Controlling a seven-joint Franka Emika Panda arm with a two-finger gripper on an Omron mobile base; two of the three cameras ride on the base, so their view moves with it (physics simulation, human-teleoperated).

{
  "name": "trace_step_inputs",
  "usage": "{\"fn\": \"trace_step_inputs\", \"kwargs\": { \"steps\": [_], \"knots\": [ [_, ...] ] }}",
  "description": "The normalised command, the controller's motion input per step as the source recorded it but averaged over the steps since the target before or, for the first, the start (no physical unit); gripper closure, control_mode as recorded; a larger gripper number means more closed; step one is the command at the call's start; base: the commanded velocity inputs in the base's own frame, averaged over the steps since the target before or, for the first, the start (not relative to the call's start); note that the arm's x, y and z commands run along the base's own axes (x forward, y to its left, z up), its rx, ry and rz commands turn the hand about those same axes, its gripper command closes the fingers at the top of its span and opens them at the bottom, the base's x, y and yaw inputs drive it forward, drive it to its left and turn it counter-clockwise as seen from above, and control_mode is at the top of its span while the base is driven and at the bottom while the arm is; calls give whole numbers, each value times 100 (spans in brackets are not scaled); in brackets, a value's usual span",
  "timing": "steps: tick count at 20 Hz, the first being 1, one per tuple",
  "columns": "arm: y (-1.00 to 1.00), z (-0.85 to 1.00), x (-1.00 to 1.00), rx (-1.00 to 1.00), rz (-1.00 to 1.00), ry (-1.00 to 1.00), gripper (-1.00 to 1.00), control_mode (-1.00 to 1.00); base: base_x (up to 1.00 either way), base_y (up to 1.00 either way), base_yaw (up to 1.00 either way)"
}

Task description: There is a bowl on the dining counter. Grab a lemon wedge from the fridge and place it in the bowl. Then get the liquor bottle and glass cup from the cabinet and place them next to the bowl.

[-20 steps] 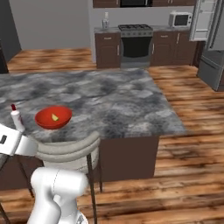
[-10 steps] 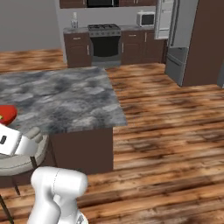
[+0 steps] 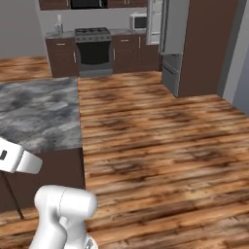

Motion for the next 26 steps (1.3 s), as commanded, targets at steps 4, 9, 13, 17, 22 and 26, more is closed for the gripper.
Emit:
{"fn": "trace_step_inputs", "kwargs": {
  "steps": [4,9,13,17,22,26],
  "knots": [
    [0,0,0,0,0,0,-100,100,89,-100,2],
    [0,0,0,0,0,0,-100,100,100,-89,14],
    [0,0,0,0,0,0,-100,100,100,-74,21],
    [0,0,0,0,0,0,-100,100,100,-59,27],
    [0,0,0,0,0,0,-100,100,100,-53,28],
    [0,0,0,0,0,0,-100,100,100,-29,30]
  ]
}}
